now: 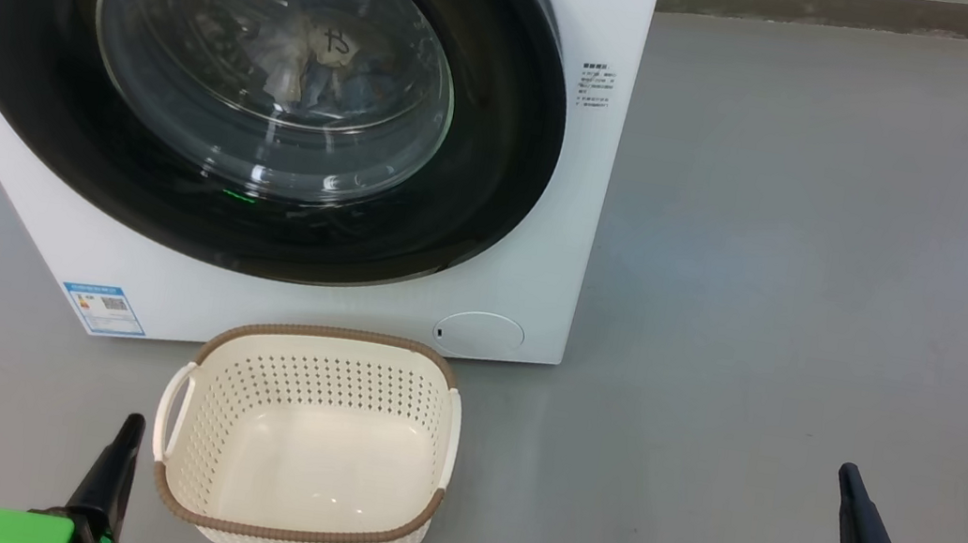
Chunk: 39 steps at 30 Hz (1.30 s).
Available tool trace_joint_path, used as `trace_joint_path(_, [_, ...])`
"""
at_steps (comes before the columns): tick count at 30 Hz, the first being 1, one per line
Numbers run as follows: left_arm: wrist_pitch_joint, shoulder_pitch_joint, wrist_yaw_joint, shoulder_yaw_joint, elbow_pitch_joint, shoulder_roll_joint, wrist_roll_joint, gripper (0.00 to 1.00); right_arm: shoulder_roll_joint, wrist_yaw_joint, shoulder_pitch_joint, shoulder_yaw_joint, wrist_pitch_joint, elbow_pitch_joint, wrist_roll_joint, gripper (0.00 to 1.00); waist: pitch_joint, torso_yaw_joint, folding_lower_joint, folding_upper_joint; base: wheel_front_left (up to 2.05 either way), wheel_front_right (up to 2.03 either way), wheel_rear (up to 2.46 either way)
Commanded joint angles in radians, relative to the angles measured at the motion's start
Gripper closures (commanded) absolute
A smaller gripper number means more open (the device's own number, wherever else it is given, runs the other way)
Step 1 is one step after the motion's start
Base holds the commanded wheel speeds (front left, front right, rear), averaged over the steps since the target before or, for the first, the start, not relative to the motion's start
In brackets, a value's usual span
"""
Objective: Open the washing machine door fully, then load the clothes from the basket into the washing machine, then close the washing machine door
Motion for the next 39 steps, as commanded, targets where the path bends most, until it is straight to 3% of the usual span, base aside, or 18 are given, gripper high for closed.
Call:
trace_joint_path(1, [0.006,-0.041,-0.01,0.035,-0.018,0.021,-0.007,1.0,-0.001,0.002,-0.041,0.02,0.007,-0.024,0.001,1.0,0.0,0.0,0.0,0.0,0.0,0.0,0.0])
trace_joint_path(39, [0.006,-0.041,-0.01,0.035,-0.018,0.021,-0.008,1.0,0.001,0.002,-0.041,0.017,0.009,-0.024,-0.002,1.0,0.0,0.0,0.0,0.0,0.0,0.0,0.0])
